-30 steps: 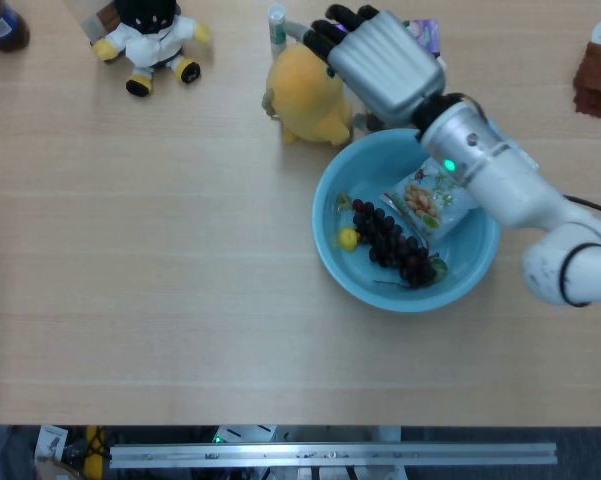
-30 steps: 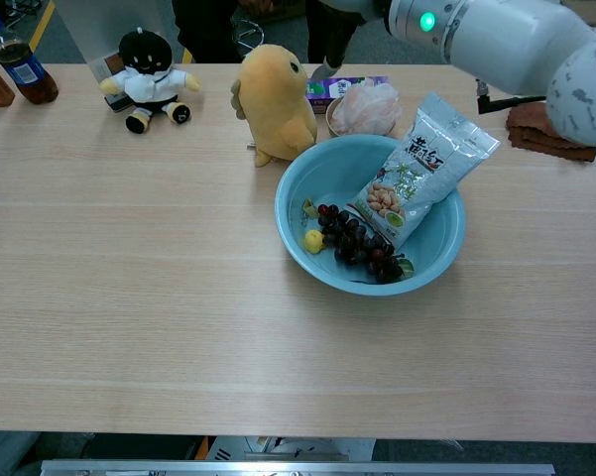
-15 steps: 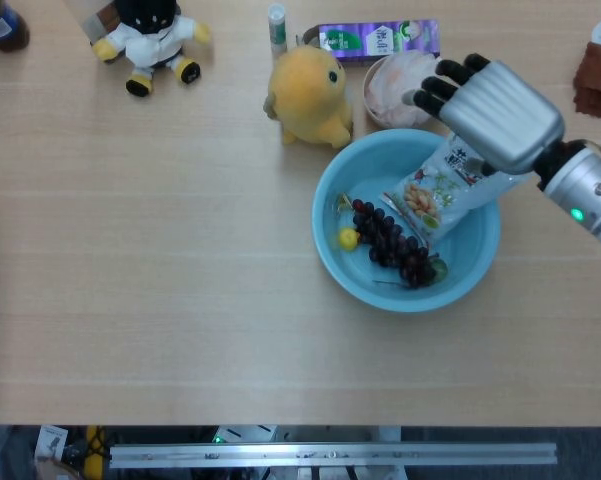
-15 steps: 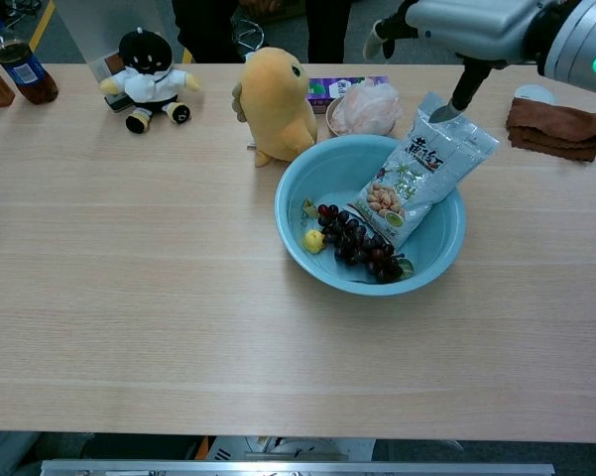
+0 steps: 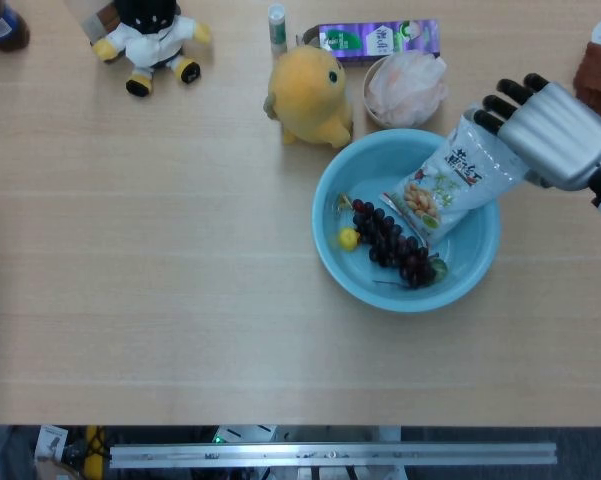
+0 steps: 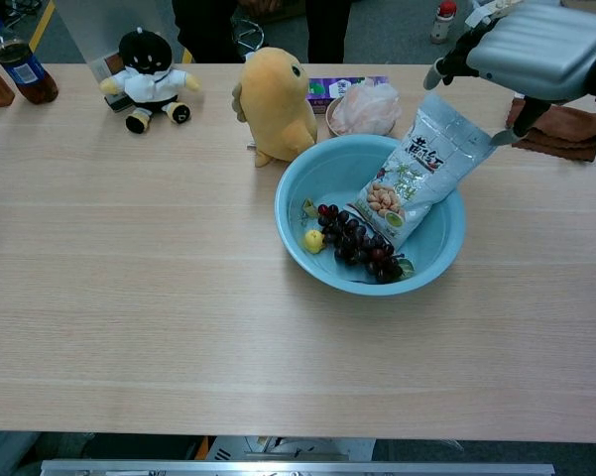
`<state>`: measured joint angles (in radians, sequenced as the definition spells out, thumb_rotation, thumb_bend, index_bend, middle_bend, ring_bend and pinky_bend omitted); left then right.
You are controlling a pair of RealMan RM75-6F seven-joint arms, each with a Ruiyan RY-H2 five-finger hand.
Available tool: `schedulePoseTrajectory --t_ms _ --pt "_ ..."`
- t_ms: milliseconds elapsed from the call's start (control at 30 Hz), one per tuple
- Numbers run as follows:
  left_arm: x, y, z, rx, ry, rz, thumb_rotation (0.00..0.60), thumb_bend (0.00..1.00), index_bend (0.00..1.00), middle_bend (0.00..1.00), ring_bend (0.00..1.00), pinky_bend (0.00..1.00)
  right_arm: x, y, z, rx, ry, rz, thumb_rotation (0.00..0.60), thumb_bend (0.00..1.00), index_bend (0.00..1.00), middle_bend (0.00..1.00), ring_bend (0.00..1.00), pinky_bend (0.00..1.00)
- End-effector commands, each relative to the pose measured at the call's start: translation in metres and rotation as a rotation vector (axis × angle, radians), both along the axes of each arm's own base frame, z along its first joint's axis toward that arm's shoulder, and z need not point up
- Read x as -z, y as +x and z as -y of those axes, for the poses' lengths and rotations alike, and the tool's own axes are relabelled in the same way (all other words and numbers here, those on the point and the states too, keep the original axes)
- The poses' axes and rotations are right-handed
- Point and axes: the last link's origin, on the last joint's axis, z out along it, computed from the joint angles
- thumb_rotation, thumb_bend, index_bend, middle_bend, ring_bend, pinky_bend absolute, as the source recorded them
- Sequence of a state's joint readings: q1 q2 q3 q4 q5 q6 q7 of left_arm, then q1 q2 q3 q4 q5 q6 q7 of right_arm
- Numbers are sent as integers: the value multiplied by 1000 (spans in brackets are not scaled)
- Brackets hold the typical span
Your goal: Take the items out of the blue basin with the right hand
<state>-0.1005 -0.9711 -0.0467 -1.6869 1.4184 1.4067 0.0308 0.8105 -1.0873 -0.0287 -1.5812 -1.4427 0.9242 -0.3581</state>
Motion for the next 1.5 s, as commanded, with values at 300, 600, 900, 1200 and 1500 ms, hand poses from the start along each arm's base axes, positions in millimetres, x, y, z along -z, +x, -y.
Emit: schedulePoseTrajectory --t_ms 300,600,900,1200,1500 --pt "4 3 0 -2 -15 -1 600 358 348 232 259 216 5 -29 -3 -7 21 -34 600 0 126 207 135 233" --pt "8 3 1 -3 -25 3 600 358 348 231 259 198 7 -40 -15 -94 46 -95 600 0 118 180 117 199" --pt "9 1 0 -5 -29 10 600 358 348 229 259 181 25 -44 -16 -151 48 -155 600 0 117 180 117 198" --pt "6 -3 2 -11 -19 12 600 358 348 229 259 181 46 -33 -5 -237 10 -170 600 0 118 180 117 189" --pt "3 -7 5 -25 -10 14 600 358 348 229 259 181 67 -23 3 -268 -1 -166 600 0 156 186 118 189"
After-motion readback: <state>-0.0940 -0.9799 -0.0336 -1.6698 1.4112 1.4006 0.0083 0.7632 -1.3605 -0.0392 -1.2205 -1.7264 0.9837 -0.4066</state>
